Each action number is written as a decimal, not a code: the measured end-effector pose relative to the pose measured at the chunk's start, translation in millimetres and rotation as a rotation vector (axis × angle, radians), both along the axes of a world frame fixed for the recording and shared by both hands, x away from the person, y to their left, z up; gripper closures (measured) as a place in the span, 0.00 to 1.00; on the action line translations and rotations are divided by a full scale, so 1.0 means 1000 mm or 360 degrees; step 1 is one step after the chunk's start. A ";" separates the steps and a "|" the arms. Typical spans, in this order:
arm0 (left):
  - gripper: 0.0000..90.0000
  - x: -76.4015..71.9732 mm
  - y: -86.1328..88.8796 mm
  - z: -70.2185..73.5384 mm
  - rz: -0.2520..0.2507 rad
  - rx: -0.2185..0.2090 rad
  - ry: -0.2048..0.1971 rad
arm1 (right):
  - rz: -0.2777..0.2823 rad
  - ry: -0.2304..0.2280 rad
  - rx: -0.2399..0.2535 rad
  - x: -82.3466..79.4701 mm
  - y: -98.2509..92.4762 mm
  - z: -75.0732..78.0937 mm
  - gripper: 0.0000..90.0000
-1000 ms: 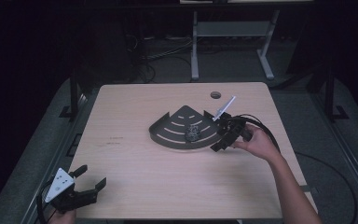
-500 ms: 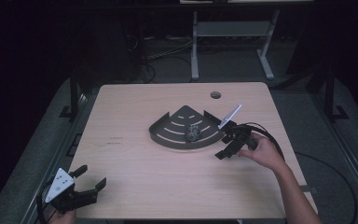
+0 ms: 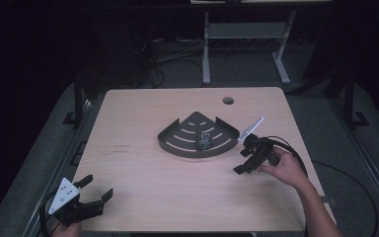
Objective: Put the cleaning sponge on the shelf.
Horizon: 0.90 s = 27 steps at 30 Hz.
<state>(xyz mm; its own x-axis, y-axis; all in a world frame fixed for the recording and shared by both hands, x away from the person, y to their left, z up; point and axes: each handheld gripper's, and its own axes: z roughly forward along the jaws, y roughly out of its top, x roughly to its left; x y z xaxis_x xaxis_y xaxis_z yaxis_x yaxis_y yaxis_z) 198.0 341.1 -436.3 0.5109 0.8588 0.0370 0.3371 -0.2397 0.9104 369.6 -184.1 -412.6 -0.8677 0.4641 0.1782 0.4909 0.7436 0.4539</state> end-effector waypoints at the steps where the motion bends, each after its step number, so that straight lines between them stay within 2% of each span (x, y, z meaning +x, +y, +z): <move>1: 0.15 0.000 0.000 0.000 -0.0001 0.0000 0.0001 | -0.0005 0.0001 0.0003 -0.001 -0.001 -0.001 0.21; 27: 0.15 0.000 -0.002 -0.001 -0.0008 0.0011 0.0009 | -0.0037 0.0002 0.0037 -0.029 -0.022 -0.014 0.21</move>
